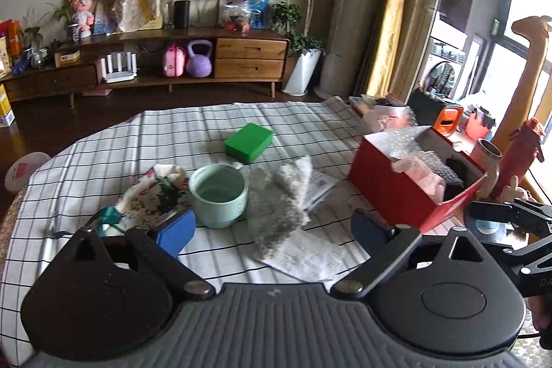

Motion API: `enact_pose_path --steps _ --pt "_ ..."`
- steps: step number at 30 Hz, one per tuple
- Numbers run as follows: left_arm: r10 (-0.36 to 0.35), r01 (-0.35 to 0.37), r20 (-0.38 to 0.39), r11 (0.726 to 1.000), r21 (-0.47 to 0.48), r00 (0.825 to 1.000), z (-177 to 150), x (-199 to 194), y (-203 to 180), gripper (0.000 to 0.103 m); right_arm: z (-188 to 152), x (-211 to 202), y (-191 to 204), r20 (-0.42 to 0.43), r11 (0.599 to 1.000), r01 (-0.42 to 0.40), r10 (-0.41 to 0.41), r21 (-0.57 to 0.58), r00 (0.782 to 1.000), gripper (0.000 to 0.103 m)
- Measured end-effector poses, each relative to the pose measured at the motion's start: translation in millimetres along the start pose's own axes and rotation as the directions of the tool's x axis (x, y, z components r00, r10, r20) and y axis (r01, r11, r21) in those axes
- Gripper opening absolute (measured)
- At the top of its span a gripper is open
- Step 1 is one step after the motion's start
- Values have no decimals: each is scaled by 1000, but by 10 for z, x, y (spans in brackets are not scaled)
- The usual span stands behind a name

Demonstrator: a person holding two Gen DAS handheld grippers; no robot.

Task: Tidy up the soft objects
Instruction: 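Withdraw the left tool from the red box, then move left tool to the Christmas-print cloth bag while right tool approaches the white fluffy cloth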

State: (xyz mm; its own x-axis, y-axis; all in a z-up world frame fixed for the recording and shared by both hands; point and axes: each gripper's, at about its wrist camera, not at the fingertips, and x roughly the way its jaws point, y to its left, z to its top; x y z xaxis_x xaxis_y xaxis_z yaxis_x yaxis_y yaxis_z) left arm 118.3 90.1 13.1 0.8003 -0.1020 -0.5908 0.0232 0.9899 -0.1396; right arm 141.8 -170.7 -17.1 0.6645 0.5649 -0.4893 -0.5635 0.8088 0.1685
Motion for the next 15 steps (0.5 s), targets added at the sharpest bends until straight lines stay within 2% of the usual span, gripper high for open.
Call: enact_pose_path --steps 10,15 --pt "55 -55 26 998 -21 998 -117 -2 686 103 -70 461 253 -55 999 -7 4 -50 998 100" --pt "84 -84 -14 996 -34 996 -129 180 960 103 -37 691 278 -54 999 9 -12 -44 998 100"
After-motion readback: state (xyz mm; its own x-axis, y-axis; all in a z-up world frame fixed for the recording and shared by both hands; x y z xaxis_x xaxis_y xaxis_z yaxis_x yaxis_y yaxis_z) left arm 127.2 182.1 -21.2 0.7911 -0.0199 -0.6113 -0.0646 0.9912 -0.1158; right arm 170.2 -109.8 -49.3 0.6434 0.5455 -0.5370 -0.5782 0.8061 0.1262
